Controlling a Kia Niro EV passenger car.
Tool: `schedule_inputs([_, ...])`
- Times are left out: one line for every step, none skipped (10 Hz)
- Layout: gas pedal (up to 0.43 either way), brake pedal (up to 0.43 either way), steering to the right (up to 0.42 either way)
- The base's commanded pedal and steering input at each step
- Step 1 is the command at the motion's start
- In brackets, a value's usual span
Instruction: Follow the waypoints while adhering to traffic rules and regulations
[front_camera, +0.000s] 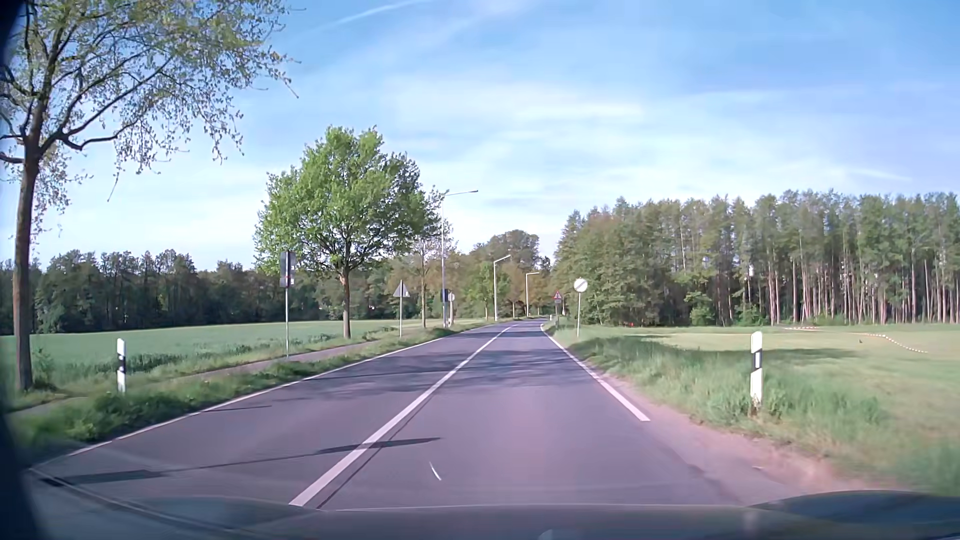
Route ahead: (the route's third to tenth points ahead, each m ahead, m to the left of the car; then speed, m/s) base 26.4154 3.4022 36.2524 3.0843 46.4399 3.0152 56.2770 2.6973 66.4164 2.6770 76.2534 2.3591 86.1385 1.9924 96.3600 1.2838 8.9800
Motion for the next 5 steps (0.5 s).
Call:
schedule_inputs([0.0, 0.0, -0.002])
schedule_inputs([0.0, 0.0, -0.002])
schedule_inputs([0.0, 0.0, -0.002])
schedule_inputs([0.0, 0.0, -0.002])
schedule_inputs([0.0, 0.0, -0.002])
